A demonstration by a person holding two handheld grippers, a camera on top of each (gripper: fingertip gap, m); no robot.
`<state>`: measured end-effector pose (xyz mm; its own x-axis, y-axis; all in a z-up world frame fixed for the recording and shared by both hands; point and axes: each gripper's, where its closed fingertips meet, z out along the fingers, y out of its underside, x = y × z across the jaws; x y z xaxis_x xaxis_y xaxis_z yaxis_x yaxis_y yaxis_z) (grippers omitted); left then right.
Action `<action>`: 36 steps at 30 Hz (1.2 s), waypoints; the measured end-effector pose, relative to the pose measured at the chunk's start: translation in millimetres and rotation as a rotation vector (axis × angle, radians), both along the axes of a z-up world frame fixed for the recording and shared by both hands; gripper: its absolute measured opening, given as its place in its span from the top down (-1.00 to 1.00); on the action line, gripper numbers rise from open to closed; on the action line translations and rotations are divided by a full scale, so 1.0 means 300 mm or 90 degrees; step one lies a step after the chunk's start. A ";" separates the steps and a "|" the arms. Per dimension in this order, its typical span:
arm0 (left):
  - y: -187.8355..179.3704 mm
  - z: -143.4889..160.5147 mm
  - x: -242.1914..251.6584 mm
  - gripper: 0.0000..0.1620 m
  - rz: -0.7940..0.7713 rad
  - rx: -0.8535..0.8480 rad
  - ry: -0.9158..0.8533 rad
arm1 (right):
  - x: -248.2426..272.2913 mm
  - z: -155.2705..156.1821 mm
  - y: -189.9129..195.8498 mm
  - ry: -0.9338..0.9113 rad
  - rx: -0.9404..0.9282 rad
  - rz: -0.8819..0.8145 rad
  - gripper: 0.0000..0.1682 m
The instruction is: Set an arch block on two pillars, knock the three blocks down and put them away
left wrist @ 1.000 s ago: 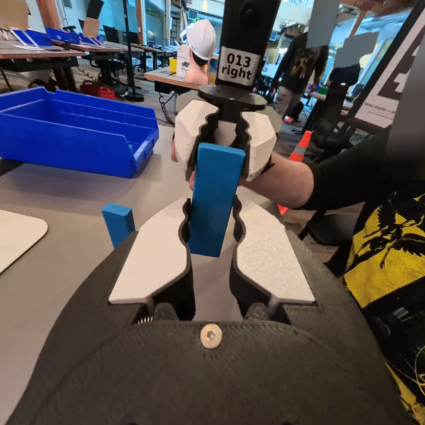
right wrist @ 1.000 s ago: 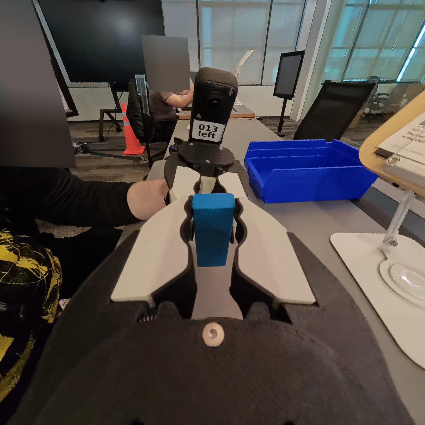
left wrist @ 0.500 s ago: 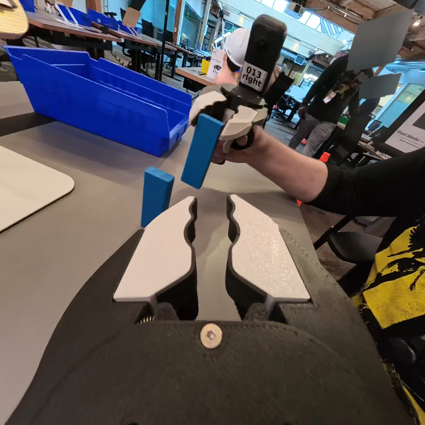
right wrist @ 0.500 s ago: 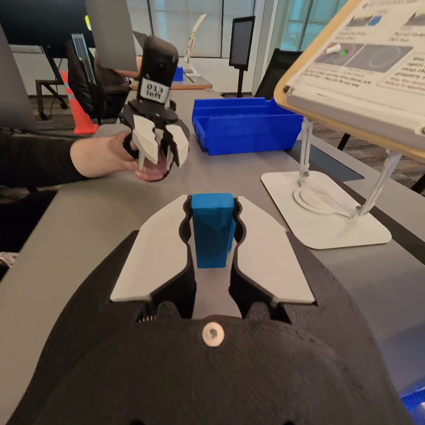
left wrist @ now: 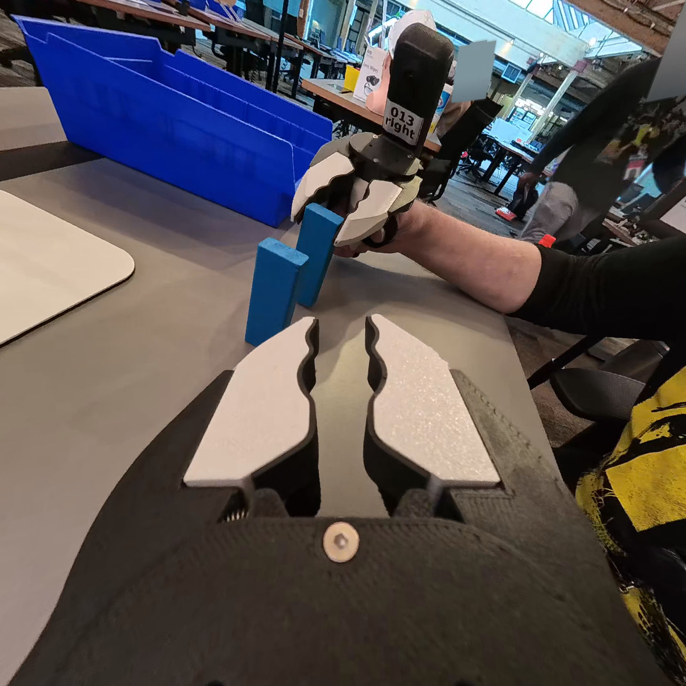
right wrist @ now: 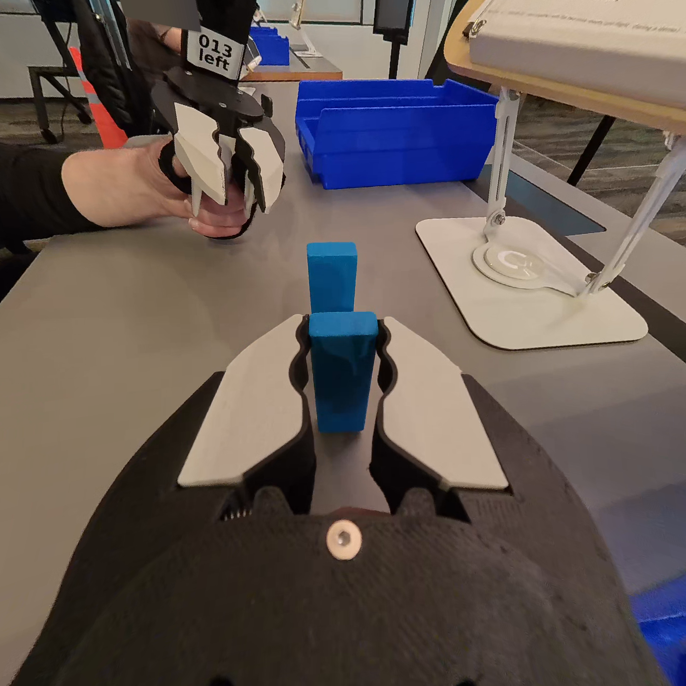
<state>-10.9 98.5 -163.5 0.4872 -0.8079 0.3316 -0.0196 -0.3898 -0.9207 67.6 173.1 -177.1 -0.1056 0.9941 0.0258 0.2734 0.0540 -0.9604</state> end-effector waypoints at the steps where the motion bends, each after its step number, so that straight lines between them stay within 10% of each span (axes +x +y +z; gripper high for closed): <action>1: 0.001 -0.003 0.002 0.71 0.000 -0.001 0.003 | 0.000 -0.004 -0.001 -0.001 -0.001 0.002 0.59; 27: 0.006 0.027 -0.022 0.60 0.013 0.023 0.007 | 0.009 -0.007 -0.004 0.011 -0.018 0.008 0.25; 36: 0.124 0.211 -0.730 0.30 0.483 -0.014 0.266 | 0.052 0.050 0.011 0.049 -0.001 -0.020 0.28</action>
